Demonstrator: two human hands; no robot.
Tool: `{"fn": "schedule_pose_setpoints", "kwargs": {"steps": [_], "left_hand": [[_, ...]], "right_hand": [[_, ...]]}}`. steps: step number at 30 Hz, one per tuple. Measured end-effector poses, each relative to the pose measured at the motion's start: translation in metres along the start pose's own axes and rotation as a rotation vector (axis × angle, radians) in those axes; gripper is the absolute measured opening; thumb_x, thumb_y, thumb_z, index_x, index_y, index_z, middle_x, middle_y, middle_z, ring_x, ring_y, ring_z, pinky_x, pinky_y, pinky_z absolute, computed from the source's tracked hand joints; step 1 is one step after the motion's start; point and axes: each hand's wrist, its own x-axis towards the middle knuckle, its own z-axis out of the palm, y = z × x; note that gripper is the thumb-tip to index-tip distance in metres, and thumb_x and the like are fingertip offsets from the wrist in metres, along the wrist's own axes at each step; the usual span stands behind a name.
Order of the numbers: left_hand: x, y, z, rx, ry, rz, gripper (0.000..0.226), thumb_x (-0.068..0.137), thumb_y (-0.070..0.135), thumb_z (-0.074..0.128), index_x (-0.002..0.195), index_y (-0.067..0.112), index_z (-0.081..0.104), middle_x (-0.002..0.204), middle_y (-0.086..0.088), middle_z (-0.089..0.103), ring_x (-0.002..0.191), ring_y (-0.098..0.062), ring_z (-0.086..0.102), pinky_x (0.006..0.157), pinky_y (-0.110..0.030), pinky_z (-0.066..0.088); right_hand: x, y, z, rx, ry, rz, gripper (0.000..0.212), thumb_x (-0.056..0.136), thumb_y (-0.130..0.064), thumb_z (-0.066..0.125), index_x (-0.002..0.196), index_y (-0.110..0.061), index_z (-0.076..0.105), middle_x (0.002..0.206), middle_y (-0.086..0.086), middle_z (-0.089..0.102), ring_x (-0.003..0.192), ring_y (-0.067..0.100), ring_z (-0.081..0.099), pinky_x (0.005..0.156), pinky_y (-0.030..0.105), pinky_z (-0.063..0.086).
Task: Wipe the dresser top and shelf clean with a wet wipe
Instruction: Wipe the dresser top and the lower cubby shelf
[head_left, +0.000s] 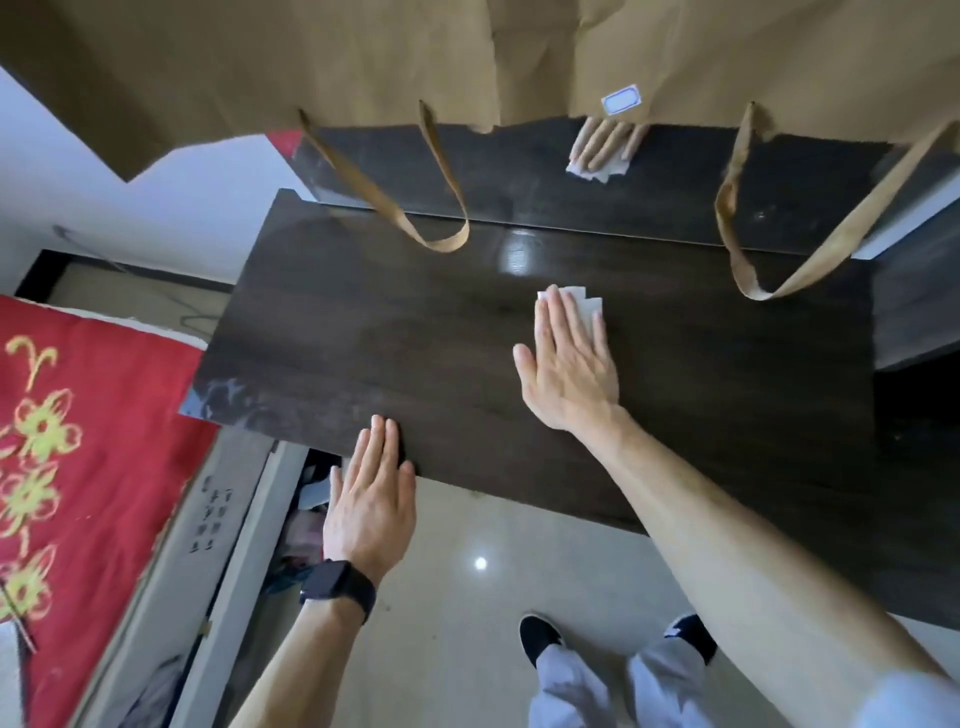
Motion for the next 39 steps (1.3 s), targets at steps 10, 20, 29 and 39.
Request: {"fn": "schedule_pose_setpoints", "kwargs": {"steps": [10, 20, 29, 39], "left_hand": [[0.001, -0.019, -0.005, -0.036, -0.053, 0.043, 0.057, 0.104, 0.04, 0.022, 0.157, 0.032, 0.001, 0.16, 0.023, -0.011, 0.144, 0.006, -0.017, 0.123, -0.042, 0.003], [-0.015, 0.064, 0.046, 0.063, 0.032, 0.253, 0.067, 0.099, 0.053, 0.015, 0.158, 0.022, 0.005, 0.164, 0.006, -0.004, 0.151, -0.011, -0.009, 0.121, -0.049, 0.003], [-0.039, 0.154, 0.086, 0.096, 0.002, 0.416, 0.065, 0.1, 0.049, 0.021, 0.158, 0.019, 0.014, 0.165, 0.005, 0.005, 0.151, -0.011, -0.003, 0.121, -0.052, 0.011], [-0.072, 0.325, 0.144, 0.115, -0.025, 0.374, 0.062, 0.101, 0.048, 0.009, 0.156, 0.025, -0.008, 0.163, 0.01, -0.016, 0.148, -0.007, -0.021, 0.122, -0.05, -0.005]], "right_hand": [[-0.123, -0.05, 0.027, 0.002, -0.043, -0.44, 0.058, 0.106, -0.04, 0.022, 0.157, -0.013, 0.018, 0.166, -0.001, 0.013, 0.153, 0.013, 0.006, 0.122, 0.045, 0.02], [-0.15, 0.078, -0.007, -0.052, 0.194, 0.453, 0.062, 0.104, -0.039, 0.019, 0.158, -0.011, 0.014, 0.166, 0.007, 0.011, 0.154, 0.021, 0.008, 0.119, 0.054, 0.021], [-0.209, 0.145, -0.017, -0.109, 0.188, 0.313, 0.058, 0.106, -0.039, 0.025, 0.158, -0.014, 0.016, 0.166, 0.002, 0.013, 0.154, 0.017, 0.007, 0.122, 0.043, 0.02], [-0.255, 0.19, -0.01, 0.996, 0.365, 0.621, 0.043, 0.107, -0.027, 0.028, 0.15, -0.024, 0.032, 0.15, -0.018, 0.038, 0.135, -0.017, 0.033, 0.104, 0.003, 0.029]]}}
